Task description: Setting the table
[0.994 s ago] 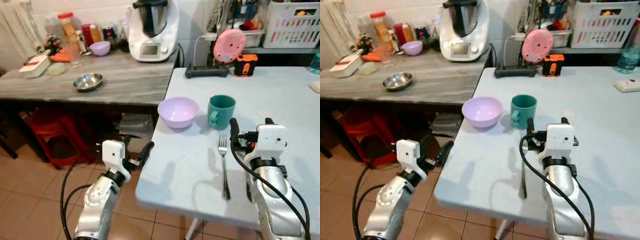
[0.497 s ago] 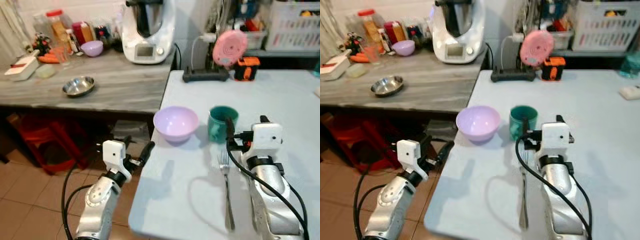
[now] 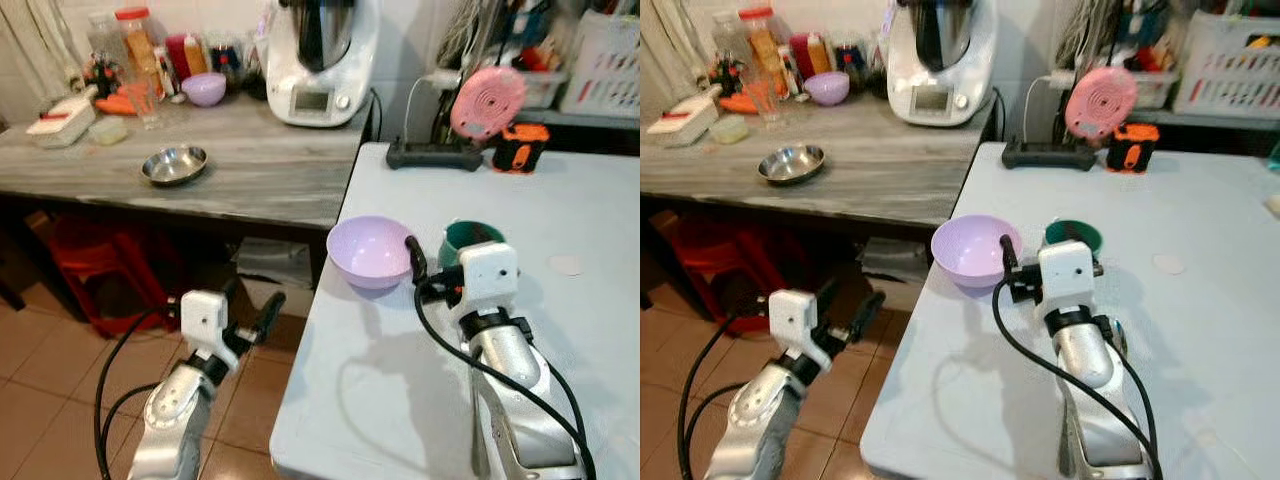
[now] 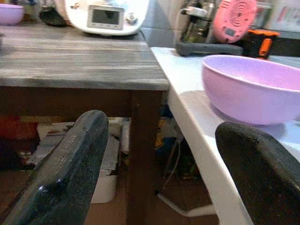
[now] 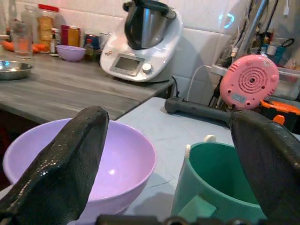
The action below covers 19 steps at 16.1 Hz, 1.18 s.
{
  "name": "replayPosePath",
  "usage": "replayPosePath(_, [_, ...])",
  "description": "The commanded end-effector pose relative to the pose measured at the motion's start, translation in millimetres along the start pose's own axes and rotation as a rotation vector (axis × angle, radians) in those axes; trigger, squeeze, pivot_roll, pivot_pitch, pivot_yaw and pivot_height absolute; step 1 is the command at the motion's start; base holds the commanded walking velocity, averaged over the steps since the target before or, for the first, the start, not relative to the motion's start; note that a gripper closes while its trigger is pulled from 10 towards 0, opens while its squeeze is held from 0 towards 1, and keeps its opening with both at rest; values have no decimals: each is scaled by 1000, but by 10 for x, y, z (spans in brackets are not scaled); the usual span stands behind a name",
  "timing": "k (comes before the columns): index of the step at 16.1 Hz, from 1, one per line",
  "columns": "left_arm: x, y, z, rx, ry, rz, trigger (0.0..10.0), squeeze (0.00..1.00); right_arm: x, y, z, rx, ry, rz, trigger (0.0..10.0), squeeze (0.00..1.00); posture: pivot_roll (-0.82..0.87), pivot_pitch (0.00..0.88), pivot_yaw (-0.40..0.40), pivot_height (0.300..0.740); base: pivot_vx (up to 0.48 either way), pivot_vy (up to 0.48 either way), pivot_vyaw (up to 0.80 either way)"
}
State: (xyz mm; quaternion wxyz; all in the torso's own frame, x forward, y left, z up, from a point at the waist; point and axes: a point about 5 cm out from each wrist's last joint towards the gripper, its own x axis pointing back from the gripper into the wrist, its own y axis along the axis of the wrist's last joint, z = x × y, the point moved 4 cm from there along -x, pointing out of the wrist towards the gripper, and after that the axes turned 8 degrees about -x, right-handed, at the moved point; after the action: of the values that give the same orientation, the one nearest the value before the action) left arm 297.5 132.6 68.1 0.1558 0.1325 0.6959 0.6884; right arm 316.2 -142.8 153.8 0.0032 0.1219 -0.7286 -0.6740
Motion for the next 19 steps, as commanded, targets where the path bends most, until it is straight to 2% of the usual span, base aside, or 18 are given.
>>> replayPosePath(1, [20,66,-19,-21,-49,-21,10000,0,-36,74,134,17,83,-24,10000,0,-63,0,70,740,0,0,0])
replayPosePath(3, [108,58,-37,-34,-119,-14,10000,0,-69,12,281,50,204,25,10000,0,-62,0,68,740,0,0,0])
replayPosePath(5, [163,59,-35,-43,-165,-5,10000,0,-93,-117,333,98,280,101,10000,0,-59,0,67,740,0,0,0])
replayPosePath(7, [184,54,-20,-57,-179,0,10000,0,-116,-180,337,122,316,139,10000,0,-57,0,68,740,0,0,0])
replayPosePath(9, [193,49,-10,-58,-187,4,10000,0,-241,-249,334,239,428,197,10000,0,-54,1,66,740,0,0,0])
replayPosePath(12, [221,38,-145,-50,-243,4,10000,0,-412,-257,300,313,522,243,10000,0,-50,7,62,740,0,0,0])
replayPosePath(13, [227,37,-145,-52,-244,5,10000,0,-447,-259,296,339,554,253,10000,0,-44,16,58,740,0,0,0])
replayPosePath(17, [260,16,-132,-54,-245,20,10000,0,-511,-387,334,428,729,346,10000,0,-35,28,61,740,0,0,0])
replayPosePath(18, [266,13,-131,-53,-246,22,10000,0,-534,-408,328,479,747,345,10000,0,-34,28,63,740,0,0,0])
replayPosePath(19, [269,11,-132,-54,-247,23,10000,0,-546,-420,324,485,751,351,10000,0,-34,28,63,740,0,0,0])
